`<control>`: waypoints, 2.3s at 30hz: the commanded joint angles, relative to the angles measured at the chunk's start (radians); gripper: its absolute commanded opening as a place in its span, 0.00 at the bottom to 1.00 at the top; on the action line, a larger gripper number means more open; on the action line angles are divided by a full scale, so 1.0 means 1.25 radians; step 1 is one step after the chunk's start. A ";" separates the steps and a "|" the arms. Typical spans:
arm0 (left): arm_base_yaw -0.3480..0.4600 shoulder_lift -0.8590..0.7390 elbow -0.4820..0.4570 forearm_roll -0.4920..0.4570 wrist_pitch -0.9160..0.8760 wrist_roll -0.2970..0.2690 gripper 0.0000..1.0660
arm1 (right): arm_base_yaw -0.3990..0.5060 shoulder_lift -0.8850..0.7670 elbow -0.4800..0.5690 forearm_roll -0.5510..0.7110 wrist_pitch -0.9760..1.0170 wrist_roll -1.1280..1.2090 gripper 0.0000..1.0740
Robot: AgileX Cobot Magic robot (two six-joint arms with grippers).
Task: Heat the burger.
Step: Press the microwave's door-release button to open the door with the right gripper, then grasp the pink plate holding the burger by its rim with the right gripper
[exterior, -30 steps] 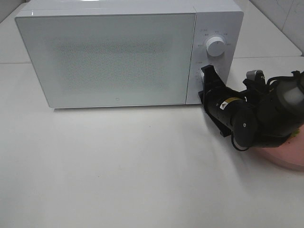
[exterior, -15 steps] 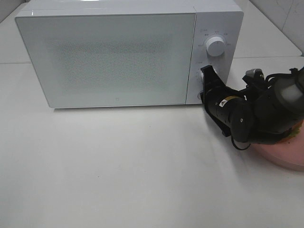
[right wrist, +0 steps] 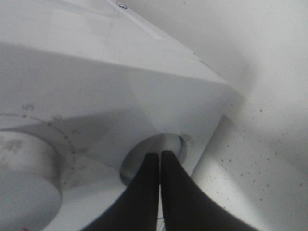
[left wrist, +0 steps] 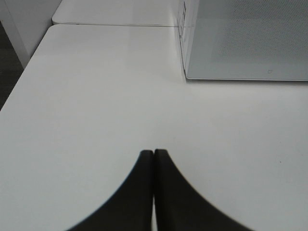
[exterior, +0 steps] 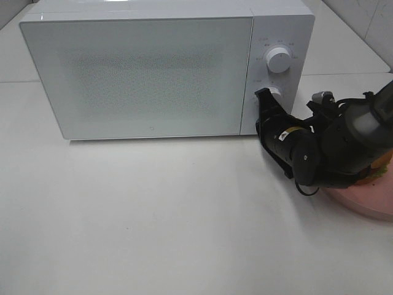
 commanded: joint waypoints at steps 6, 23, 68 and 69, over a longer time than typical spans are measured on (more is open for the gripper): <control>0.001 -0.016 0.002 -0.004 -0.010 0.000 0.00 | -0.006 0.000 -0.058 -0.014 -0.082 -0.002 0.01; 0.001 -0.016 0.002 -0.004 -0.010 0.000 0.00 | -0.006 -0.004 -0.100 -0.032 -0.038 -0.039 0.01; 0.001 -0.016 0.002 -0.004 -0.010 0.000 0.00 | -0.006 -0.311 -0.100 -0.213 0.830 -0.757 0.15; 0.001 -0.016 0.002 -0.004 -0.010 0.000 0.00 | -0.006 -0.318 -0.100 -0.245 0.869 -0.770 0.16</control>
